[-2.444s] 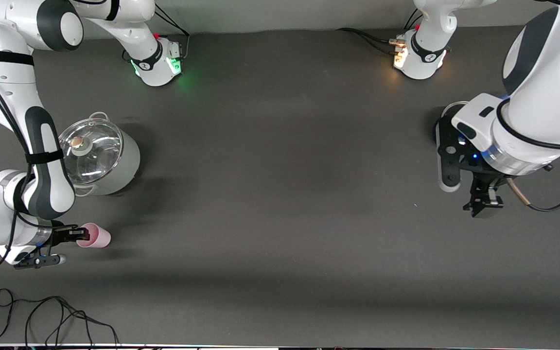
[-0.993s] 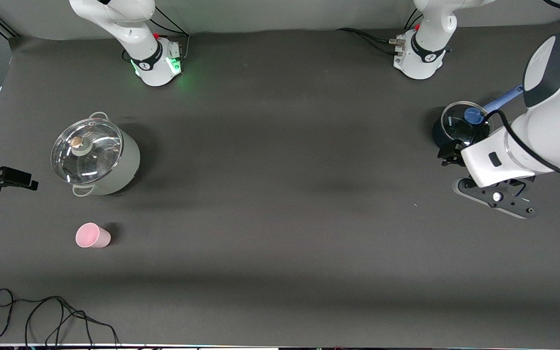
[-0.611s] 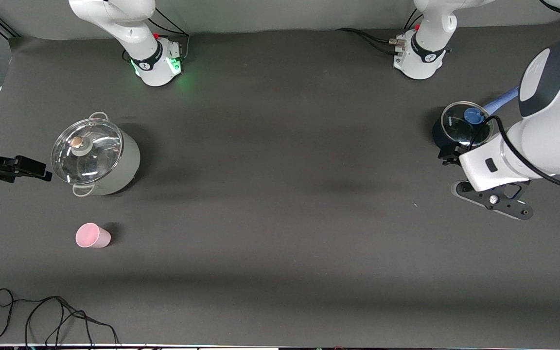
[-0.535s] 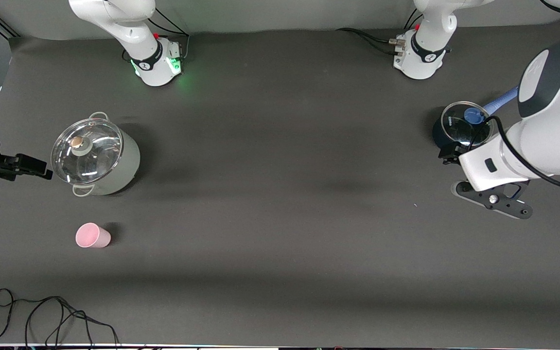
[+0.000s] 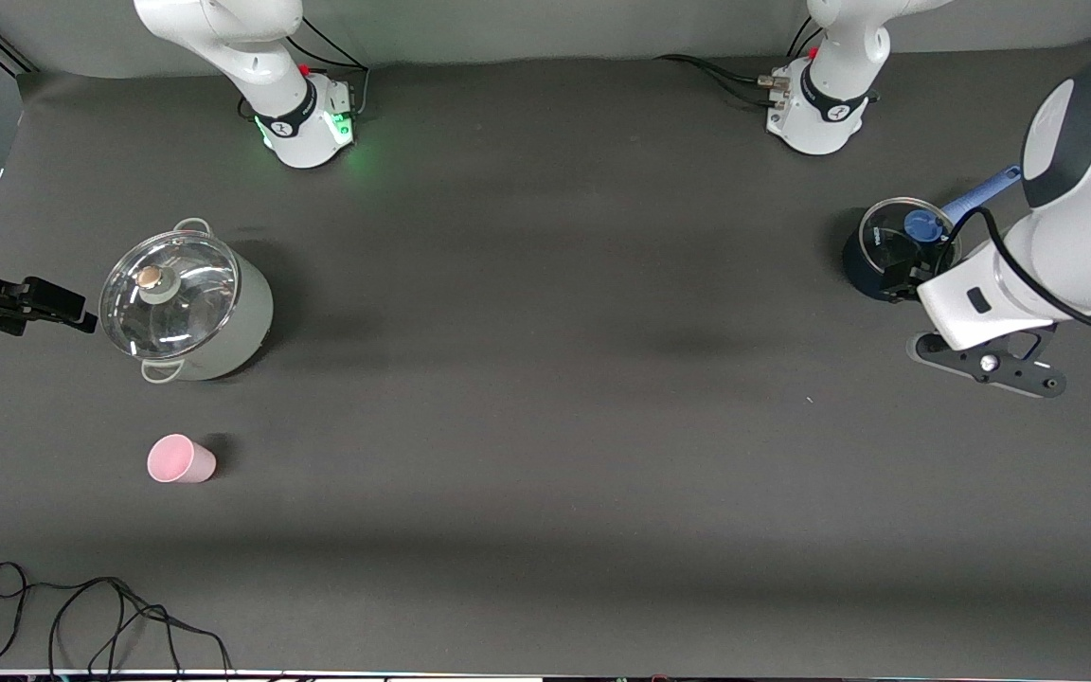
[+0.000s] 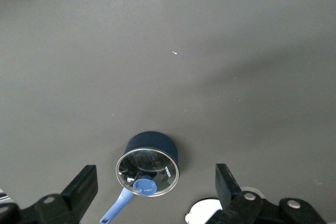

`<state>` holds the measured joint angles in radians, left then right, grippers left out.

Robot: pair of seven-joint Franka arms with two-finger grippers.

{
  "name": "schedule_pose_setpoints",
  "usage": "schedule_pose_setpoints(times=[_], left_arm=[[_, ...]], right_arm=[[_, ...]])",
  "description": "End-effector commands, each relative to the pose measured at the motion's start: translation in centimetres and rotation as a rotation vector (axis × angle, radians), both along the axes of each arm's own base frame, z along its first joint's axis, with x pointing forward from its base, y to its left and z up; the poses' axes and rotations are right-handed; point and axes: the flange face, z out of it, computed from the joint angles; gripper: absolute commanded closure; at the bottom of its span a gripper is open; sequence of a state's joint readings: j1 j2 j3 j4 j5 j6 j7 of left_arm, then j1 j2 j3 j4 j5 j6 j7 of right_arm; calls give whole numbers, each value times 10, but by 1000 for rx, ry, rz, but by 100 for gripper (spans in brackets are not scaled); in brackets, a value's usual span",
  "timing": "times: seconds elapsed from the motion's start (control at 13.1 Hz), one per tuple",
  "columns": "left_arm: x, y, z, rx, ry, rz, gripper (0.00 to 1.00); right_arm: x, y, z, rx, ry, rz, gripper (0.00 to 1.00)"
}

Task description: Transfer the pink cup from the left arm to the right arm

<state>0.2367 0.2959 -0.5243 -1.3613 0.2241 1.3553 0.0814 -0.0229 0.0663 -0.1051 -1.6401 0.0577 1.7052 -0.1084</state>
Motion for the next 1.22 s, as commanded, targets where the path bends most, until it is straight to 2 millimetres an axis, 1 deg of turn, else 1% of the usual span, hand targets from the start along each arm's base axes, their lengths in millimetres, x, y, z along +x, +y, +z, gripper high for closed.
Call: schedule_pose_setpoints(times=[0.0, 0.08, 0.15, 0.23, 0.31, 0.38, 0.46, 0.53, 0.61, 0.69, 0.84, 0.92, 1.07, 1.15], left_arm=[[-16, 3, 3, 34, -22, 41, 0], [-18, 4, 4, 30, -23, 60, 0], [-22, 9, 4, 7, -23, 86, 0], [-28, 16, 0, -15, -40, 105, 0], [-38, 25, -5, -22, -64, 109, 0], [-50, 29, -14, -22, -84, 110, 0], [-60, 33, -19, -23, -109, 110, 0], [-66, 37, -22, -28, -133, 113, 0], [-70, 44, -24, -30, -147, 125, 0], [-74, 45, -25, -32, -153, 121, 0], [-73, 52, -25, -36, -144, 106, 0], [-72, 54, -25, -39, -140, 88, 0], [-65, 64, -23, -54, -150, 54, 0], [-60, 57, -16, -55, -165, 43, 0]], right_arm=[[-4, 8, 23, -5, -37, -24, 0], [-5, 15, 28, -3, -30, -25, 0], [-5, 24, 29, -3, -29, -39, 0], [-4, 32, 31, -6, -30, -60, 0], [-3, 39, 32, -7, -31, -57, 0], [-3, 42, 36, -9, -39, -50, 0], [-3, 41, 37, -9, -40, -45, 0], [-3, 40, 37, -9, -41, -45, 0], [-3, 39, 36, -9, -39, -42, 0], [-3, 39, 36, -11, -40, -30, 0], [-3, 37, 34, -18, -37, -24, 0], [-3, 31, 34, -18, -37, -30, 0], [-4, 28, 34, -20, -35, -33, 0], [-4, 28, 34, -20, -35, -35, 0]])
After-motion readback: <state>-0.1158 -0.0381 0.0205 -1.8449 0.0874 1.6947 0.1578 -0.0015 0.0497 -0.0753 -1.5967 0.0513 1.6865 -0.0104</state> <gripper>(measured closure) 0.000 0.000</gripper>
